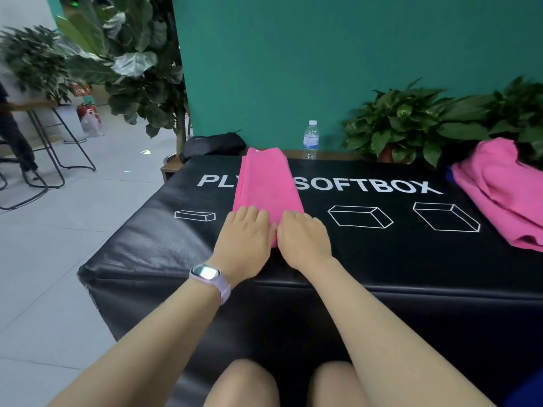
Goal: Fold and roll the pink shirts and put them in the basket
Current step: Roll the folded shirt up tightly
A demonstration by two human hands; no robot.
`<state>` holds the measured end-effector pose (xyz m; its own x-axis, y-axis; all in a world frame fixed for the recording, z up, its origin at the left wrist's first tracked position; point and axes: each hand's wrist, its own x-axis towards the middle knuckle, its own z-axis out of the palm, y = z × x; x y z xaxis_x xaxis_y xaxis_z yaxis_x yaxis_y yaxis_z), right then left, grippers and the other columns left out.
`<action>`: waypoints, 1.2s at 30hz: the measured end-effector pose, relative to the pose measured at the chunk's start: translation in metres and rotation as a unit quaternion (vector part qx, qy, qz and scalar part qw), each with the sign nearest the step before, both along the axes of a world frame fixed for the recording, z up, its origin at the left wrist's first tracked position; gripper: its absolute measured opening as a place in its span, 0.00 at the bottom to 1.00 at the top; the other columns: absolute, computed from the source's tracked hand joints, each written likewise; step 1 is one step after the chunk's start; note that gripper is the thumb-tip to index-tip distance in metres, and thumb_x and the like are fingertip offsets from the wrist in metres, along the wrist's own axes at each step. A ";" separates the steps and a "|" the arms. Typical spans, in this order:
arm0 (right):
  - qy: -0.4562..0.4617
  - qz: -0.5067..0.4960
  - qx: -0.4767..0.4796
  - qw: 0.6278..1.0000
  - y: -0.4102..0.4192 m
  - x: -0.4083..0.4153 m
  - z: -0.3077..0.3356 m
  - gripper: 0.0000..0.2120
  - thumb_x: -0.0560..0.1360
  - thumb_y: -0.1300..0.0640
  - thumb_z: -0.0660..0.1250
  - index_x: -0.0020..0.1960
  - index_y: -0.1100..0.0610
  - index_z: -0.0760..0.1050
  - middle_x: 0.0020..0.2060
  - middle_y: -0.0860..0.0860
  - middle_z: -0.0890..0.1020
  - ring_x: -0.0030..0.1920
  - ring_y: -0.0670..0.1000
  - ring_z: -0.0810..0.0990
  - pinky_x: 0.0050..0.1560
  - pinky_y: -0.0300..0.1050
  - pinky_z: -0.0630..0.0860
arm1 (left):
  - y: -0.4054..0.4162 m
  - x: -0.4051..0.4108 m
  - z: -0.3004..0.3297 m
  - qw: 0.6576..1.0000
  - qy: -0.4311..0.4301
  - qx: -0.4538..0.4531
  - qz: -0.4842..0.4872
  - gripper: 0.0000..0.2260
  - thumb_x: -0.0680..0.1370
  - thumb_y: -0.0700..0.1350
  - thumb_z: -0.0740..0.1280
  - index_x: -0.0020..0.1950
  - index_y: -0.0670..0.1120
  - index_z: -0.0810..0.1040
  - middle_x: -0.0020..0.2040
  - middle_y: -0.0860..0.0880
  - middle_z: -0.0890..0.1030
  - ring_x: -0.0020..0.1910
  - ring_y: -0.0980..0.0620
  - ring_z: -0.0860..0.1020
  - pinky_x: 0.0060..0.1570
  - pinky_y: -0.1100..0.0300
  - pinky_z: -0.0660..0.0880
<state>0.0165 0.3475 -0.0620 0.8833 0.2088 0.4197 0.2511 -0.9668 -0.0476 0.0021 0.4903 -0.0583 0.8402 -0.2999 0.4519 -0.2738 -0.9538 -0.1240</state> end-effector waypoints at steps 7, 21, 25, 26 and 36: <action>0.051 -0.006 0.039 0.998 0.000 0.018 0.008 0.02 0.80 0.60 0.57 0.48 0.55 0.68 0.45 0.51 0.79 0.47 0.57 0.77 0.45 0.49 0.65 | 0.002 0.010 -0.011 1.000 -0.002 0.012 0.020 0.21 0.81 0.50 0.37 0.49 0.50 0.70 0.47 0.50 0.73 0.44 0.46 0.66 0.43 0.52 0.57; -0.011 -0.050 0.008 0.999 0.009 0.024 -0.001 0.10 0.83 0.55 0.56 0.43 0.52 0.69 0.43 0.50 0.81 0.48 0.55 0.78 0.51 0.50 0.68 | -0.007 0.024 0.000 0.999 -0.016 0.047 0.009 0.16 0.84 0.46 0.46 0.48 0.49 0.72 0.47 0.49 0.76 0.47 0.44 0.72 0.44 0.51 0.58; -0.022 -0.034 -0.026 0.999 0.005 0.001 0.002 0.11 0.83 0.54 0.57 0.42 0.50 0.70 0.39 0.48 0.81 0.44 0.54 0.79 0.47 0.49 0.68 | -0.006 0.003 0.008 0.999 0.014 0.040 -0.002 0.12 0.81 0.43 0.49 0.48 0.50 0.71 0.47 0.49 0.78 0.48 0.44 0.74 0.44 0.52 0.59; -0.028 -0.024 -0.038 0.999 0.003 -0.007 0.002 0.11 0.82 0.55 0.59 0.41 0.50 0.71 0.38 0.48 0.81 0.42 0.54 0.79 0.46 0.49 0.69 | -0.006 -0.004 0.008 0.999 0.022 0.035 -0.014 0.10 0.80 0.43 0.51 0.46 0.51 0.70 0.46 0.49 0.79 0.46 0.44 0.75 0.43 0.52 0.59; -0.078 0.004 -0.065 0.995 -0.007 -0.046 -0.004 0.14 0.83 0.59 0.54 0.40 0.51 0.69 0.35 0.49 0.79 0.38 0.55 0.75 0.41 0.50 0.67 | -0.004 -0.034 0.008 0.994 0.049 0.077 -0.062 0.10 0.81 0.40 0.55 0.47 0.48 0.75 0.41 0.48 0.78 0.40 0.43 0.77 0.35 0.55 0.66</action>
